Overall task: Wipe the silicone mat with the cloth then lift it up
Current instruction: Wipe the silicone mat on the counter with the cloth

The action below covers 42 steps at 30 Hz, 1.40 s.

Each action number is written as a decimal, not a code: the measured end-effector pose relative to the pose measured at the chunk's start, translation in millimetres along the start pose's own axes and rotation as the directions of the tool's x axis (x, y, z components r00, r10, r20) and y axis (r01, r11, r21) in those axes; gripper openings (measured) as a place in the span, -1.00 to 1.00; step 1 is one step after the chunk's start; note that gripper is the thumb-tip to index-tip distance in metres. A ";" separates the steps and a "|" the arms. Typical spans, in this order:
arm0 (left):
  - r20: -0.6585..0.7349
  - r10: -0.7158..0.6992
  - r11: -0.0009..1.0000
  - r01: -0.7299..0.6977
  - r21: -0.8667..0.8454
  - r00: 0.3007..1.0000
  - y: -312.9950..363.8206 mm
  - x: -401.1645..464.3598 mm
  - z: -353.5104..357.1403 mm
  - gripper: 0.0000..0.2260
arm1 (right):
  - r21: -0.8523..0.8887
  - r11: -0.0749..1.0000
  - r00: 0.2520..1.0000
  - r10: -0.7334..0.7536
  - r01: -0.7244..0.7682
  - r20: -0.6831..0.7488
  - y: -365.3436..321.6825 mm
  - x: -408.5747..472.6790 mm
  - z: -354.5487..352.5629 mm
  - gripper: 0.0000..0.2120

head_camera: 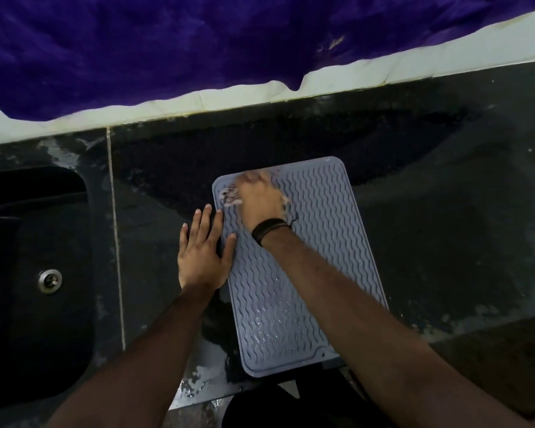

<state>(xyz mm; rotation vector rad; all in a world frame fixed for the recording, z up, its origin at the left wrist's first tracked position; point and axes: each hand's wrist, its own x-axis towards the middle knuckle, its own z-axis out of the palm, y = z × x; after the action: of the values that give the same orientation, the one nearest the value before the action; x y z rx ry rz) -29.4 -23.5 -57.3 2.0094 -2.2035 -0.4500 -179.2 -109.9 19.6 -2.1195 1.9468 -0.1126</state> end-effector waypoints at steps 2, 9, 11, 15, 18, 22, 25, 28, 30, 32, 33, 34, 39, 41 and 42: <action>-0.002 -0.001 1.000 0.001 0.003 1.000 0.0 -0.1 0.0 -0.40 | -0.022 0.996 0.997 -0.081 0.081 0.007 2.2 0.3 1.1 -0.64; -0.020 0.002 1.000 -0.003 -0.023 1.000 -0.8 -1.6 0.5 -0.40 | 0.025 0.981 0.960 0.192 -0.191 -0.206 130.5 2.8 -18.7 -0.72; -0.019 0.000 1.000 -0.001 -0.026 1.000 -0.2 -1.2 -0.7 -0.40 | -0.009 0.948 0.925 0.308 -0.318 -0.224 157.6 1.3 -24.6 -0.78; -0.012 0.000 1.000 0.000 -0.020 1.000 1.0 -1.4 -2.2 -0.41 | 0.024 0.893 0.871 0.445 -0.450 -0.207 146.7 6.7 -26.1 -0.71; 0.007 -0.003 1.000 0.003 -0.007 1.000 1.1 -1.2 -3.2 -0.40 | 0.019 0.917 0.908 0.398 -0.399 -0.130 88.0 15.9 -15.4 -0.70; 0.015 -0.002 1.000 0.001 0.012 1.000 -0.5 0.2 -1.8 -0.40 | -0.031 0.986 0.986 0.160 -0.162 -0.041 -0.6 12.2 1.0 -0.67; -0.002 0.010 1.000 -0.010 0.010 1.000 -1.2 0.8 -0.1 -0.40 | -0.013 1.000 0.999 -0.003 0.002 -0.045 -17.3 8.2 7.8 -0.68; -0.011 0.008 1.000 -0.008 -0.013 1.000 -2.5 0.0 0.6 -0.41 | 0.054 0.998 0.996 0.015 -0.010 -0.085 28.6 13.9 0.3 -0.66; -0.009 0.005 1.000 -0.005 -0.018 1.000 -2.9 -0.6 0.5 -0.42 | 0.074 0.993 0.992 0.093 -0.087 -0.081 74.2 16.4 -8.1 -0.66; -0.004 0.001 1.000 -0.001 -0.021 1.000 -3.0 -1.2 0.2 -0.42 | 0.063 0.982 0.977 0.183 -0.177 -0.105 118.1 16.0 -16.1 -0.69; -0.002 0.000 1.000 -0.001 -0.021 1.000 -2.6 -1.2 -0.2 -0.42 | 0.046 0.972 0.963 0.235 -0.231 -0.129 137.1 15.2 -19.8 -0.71; 0.001 0.000 1.000 0.000 -0.020 1.000 -2.3 -1.1 -0.9 -0.41 | 0.033 0.956 0.944 0.293 -0.291 -0.150 153.8 13.9 -22.9 -0.74; 0.027 -0.002 1.000 0.002 -0.014 1.000 -0.5 -0.5 -2.9 -0.41 | 0.042 0.868 0.843 0.491 -0.495 -0.219 176.1 10.5 -28.5 -0.76; 0.033 -0.005 1.000 0.006 -0.014 0.999 -0.3 -0.9 -4.1 -0.40 | 0.040 0.872 0.842 0.482 -0.487 -0.243 147.1 13.1 -24.2 -0.77; 0.033 -0.007 1.000 0.007 -0.013 0.999 0.3 -1.4 -4.9 -0.40 | 0.050 0.883 0.854 0.464 -0.466 -0.238 127.3 14.5 -20.2 -0.77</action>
<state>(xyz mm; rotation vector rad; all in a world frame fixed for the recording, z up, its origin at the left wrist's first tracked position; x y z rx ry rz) -28.2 -22.8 -52.5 2.0178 -2.2075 -0.5011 -305.7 -135.6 6.5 -1.6342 2.5512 -0.2795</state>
